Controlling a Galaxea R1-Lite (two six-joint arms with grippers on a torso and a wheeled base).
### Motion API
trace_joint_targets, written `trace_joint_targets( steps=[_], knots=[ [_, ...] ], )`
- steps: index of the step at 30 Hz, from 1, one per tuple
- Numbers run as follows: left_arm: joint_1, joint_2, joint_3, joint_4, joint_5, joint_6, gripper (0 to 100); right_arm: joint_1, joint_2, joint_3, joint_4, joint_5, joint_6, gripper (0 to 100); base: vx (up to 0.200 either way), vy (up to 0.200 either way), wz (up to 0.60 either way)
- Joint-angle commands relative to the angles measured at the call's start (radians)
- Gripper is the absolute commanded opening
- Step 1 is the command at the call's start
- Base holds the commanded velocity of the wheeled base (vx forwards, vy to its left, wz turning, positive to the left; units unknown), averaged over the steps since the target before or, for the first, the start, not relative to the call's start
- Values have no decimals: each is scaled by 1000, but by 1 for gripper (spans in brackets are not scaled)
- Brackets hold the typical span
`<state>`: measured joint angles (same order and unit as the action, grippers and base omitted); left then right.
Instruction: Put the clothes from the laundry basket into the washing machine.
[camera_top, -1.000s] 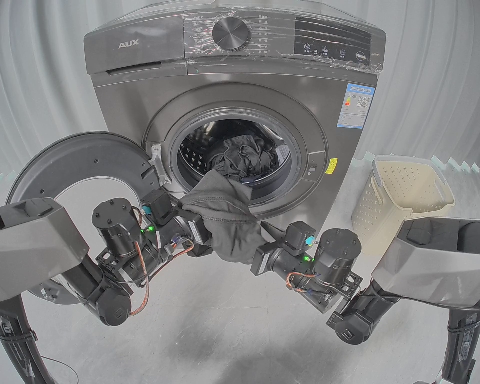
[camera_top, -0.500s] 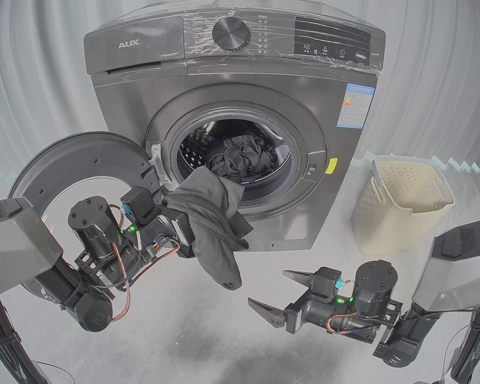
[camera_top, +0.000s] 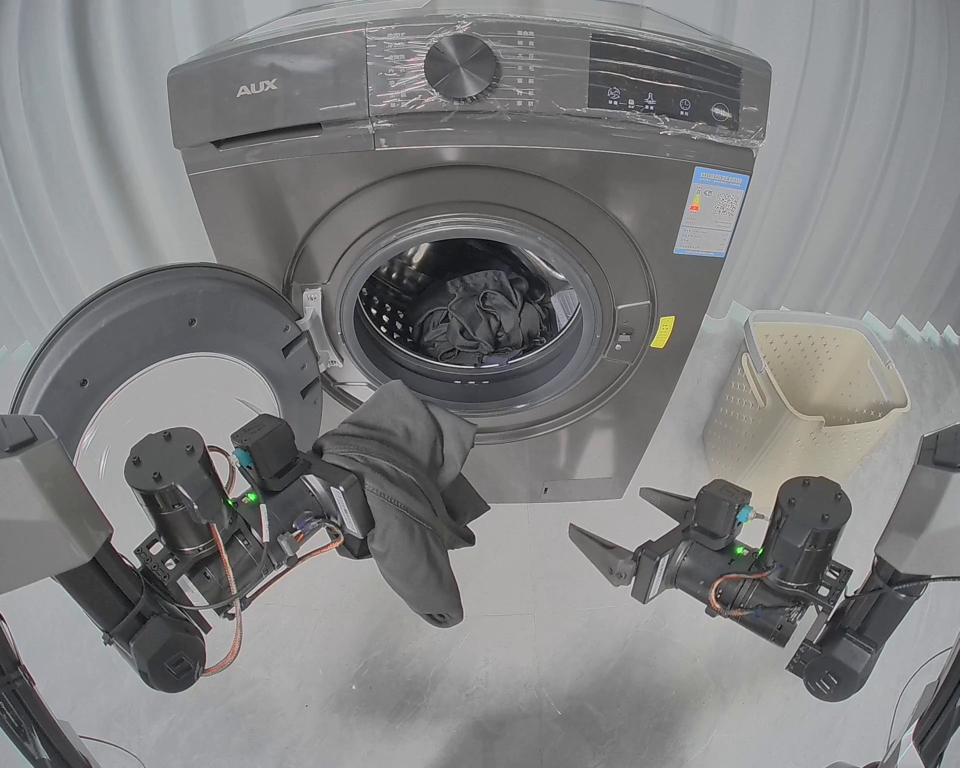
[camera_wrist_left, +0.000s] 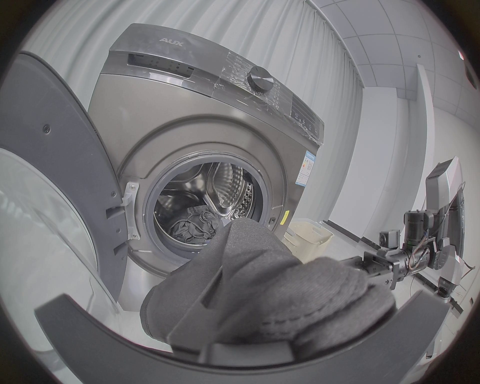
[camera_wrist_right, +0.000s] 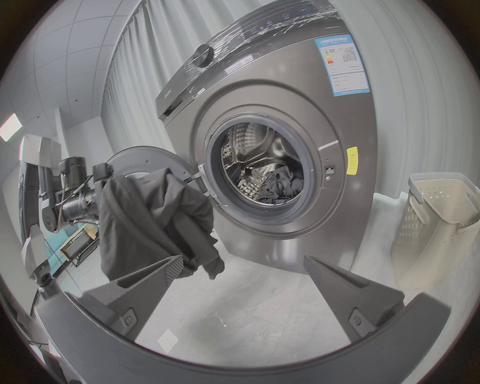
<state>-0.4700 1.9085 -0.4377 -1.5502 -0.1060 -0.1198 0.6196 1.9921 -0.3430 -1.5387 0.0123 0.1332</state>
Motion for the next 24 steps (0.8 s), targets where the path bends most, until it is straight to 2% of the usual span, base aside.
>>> trace_joint_targets(
  steps=[1,7,24],
  knots=[
    [-7,-6,22,-1,6,2,0,-29,-1,-27,0,-6,0,100,0,0,0],
    [-12,-2,23,-1,12,-1,0,-15,1,-27,0,-5,11,100,0,0,0],
    [-47,14,33,-1,15,3,0,11,1,-14,0,-5,13,100,200,0,0]
  ],
)
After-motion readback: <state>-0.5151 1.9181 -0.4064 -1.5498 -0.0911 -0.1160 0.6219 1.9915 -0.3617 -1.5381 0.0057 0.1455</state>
